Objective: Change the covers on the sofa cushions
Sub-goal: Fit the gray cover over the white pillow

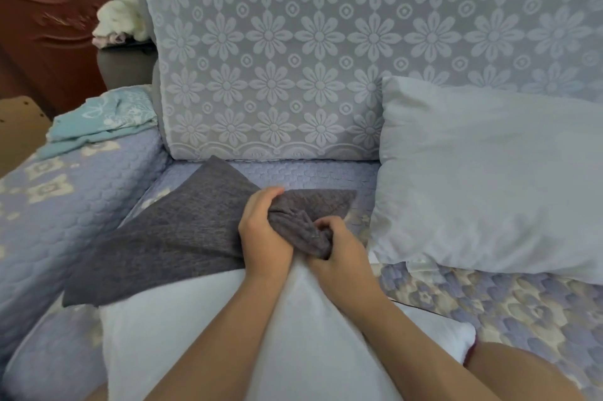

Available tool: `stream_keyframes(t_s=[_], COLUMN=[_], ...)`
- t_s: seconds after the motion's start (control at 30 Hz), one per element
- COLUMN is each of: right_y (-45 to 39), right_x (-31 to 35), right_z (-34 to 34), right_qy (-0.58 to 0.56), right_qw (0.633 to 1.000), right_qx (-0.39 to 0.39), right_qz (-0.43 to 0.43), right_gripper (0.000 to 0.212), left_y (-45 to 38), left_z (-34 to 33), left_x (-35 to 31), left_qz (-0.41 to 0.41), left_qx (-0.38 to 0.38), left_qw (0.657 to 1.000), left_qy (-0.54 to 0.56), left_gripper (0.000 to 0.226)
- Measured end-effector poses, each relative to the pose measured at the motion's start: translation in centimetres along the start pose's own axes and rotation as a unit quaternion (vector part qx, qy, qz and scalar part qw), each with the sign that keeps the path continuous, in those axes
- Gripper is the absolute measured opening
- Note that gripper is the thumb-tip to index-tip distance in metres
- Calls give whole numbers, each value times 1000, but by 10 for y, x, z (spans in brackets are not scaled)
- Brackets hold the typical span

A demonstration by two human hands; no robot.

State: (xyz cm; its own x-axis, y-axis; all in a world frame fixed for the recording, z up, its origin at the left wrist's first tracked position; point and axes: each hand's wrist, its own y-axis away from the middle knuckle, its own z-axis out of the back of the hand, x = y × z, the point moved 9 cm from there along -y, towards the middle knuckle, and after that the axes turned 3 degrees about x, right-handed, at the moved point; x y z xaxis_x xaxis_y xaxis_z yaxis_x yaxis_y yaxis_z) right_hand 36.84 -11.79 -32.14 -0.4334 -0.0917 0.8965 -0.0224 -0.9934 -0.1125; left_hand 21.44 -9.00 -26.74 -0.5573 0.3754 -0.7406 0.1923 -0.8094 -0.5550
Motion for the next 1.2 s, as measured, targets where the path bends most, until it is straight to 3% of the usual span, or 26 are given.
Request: stream_keyframes(t_s=[0.1, 0.17, 0.23, 0.37, 0.53, 0.73, 0.83, 0.93, 1.03, 1.1, 1.2], right_y=[-4, -5, -2, 4, 3, -5, -4, -5, -2, 0, 3], right_x=[-9, -28, -39, -24, -6, 1, 11, 3, -6, -4, 10], right_z=[14, 36, 50, 52, 33, 12, 3, 21, 46, 50, 50], right_qy=[49, 29, -4, -81, -54, -1, 29, 53, 46, 63, 66], right_qw=[996, 984, 971, 966, 984, 998, 999, 994, 983, 979, 980], right_qx=[-62, -138, -182, -223, -166, -58, -23, -93, -172, -187, -189], right_qz=[-38, -112, -154, -107, -25, -5, 28, -12, -52, -47, 17], right_gripper=[33, 26, 21, 31, 42, 17, 26, 27, 28, 35, 45], left_y=[8, 20, 31, 31, 8, 2, 1, 10, 26, 25, 19], left_z=[-2, -19, -37, -58, -45, -19, -11, -15, -26, -30, -31], left_x=[-13, -24, -30, -22, 0, 10, 17, 1, -16, -16, -15], left_qz=[-78, -120, -143, -108, 19, 37, 57, 28, -43, -56, -15], left_qx=[41, 128, 208, 271, 184, 45, 32, 97, 181, 179, 157], left_qw=[996, 983, 960, 921, 944, 995, 998, 994, 979, 962, 953], left_qy=[6, -46, -120, -259, -274, -81, -12, 34, -84, -196, -260], left_gripper=[10, 23, 18, 20, 11, 40, 40, 38, 27, 16, 12])
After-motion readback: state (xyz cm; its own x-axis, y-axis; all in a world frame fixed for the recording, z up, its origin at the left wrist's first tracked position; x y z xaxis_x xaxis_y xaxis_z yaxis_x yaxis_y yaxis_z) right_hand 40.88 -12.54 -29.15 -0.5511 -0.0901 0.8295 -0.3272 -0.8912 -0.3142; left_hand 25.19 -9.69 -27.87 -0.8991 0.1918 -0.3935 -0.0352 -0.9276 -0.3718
